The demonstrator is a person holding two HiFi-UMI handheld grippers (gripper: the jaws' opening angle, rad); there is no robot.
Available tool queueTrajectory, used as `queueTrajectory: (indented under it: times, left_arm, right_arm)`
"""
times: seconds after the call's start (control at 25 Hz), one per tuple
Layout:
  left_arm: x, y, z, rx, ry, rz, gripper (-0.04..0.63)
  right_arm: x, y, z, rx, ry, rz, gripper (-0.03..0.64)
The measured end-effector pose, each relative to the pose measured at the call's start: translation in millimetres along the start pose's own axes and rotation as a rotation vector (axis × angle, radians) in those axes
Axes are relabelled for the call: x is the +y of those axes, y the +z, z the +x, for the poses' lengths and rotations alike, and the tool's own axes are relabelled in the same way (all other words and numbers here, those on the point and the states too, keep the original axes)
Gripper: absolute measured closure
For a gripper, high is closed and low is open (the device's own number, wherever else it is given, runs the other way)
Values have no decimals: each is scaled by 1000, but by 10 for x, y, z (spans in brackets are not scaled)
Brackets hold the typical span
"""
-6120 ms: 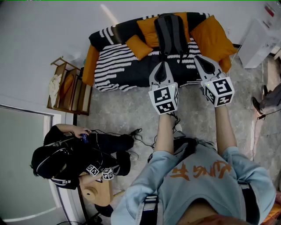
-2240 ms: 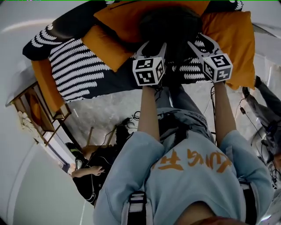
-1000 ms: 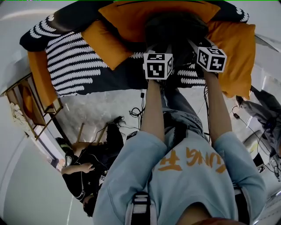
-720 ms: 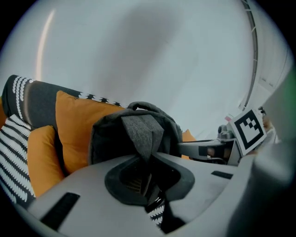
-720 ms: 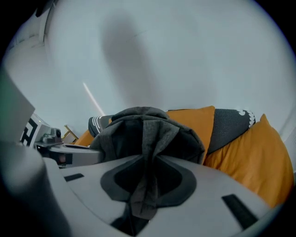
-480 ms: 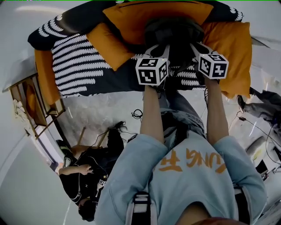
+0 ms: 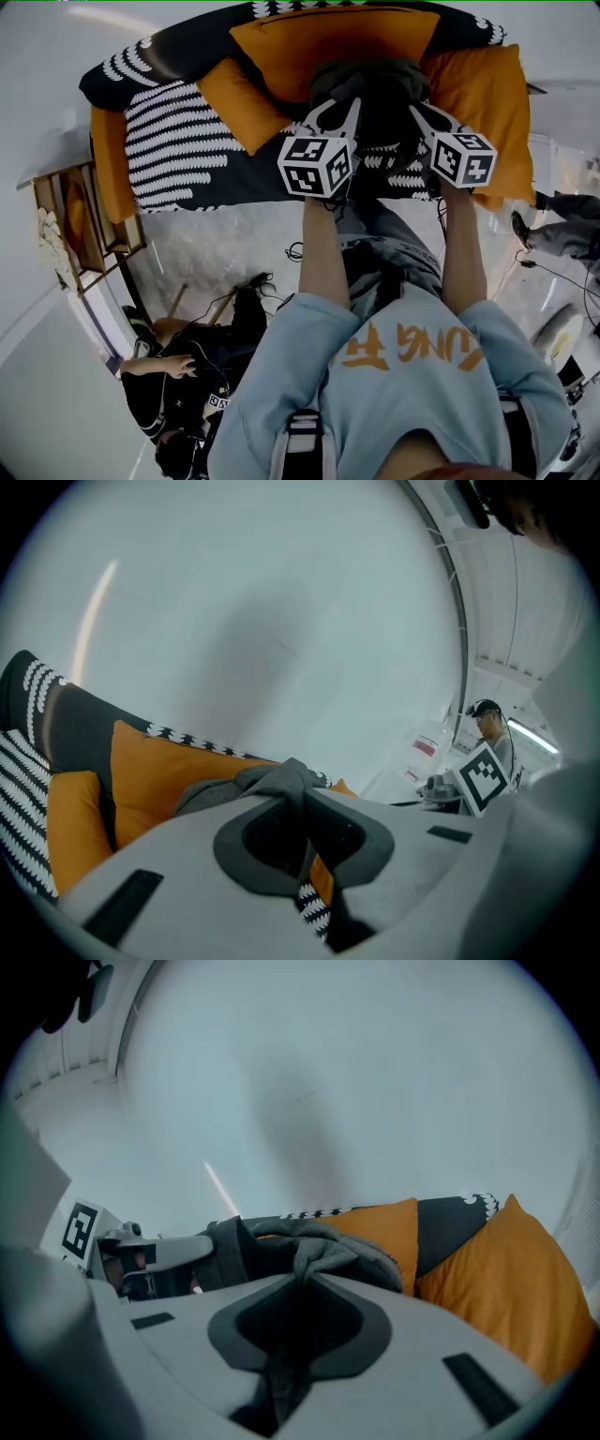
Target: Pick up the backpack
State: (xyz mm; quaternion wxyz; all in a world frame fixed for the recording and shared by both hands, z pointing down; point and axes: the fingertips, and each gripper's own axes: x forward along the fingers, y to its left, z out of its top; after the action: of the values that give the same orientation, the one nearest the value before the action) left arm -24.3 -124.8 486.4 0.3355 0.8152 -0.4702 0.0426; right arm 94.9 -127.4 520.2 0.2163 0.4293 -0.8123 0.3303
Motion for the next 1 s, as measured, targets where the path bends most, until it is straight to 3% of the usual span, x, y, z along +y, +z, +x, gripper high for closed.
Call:
queueTrajectory:
  times: [0.4, 0.76, 1.0]
  left_arm:
    - [-553, 332, -450, -89, 33, 139, 554]
    - [-1163, 1098, -991, -245, 67, 318, 554]
    - [-1414, 1551, -1216, -326, 50, 381, 554]
  right_arm:
    - [197, 323, -646, -149, 56, -52, 557]
    - [606, 1058, -1337, -369, 137, -153, 557]
    - [818, 1607, -1742, -495, 116, -251, 560]
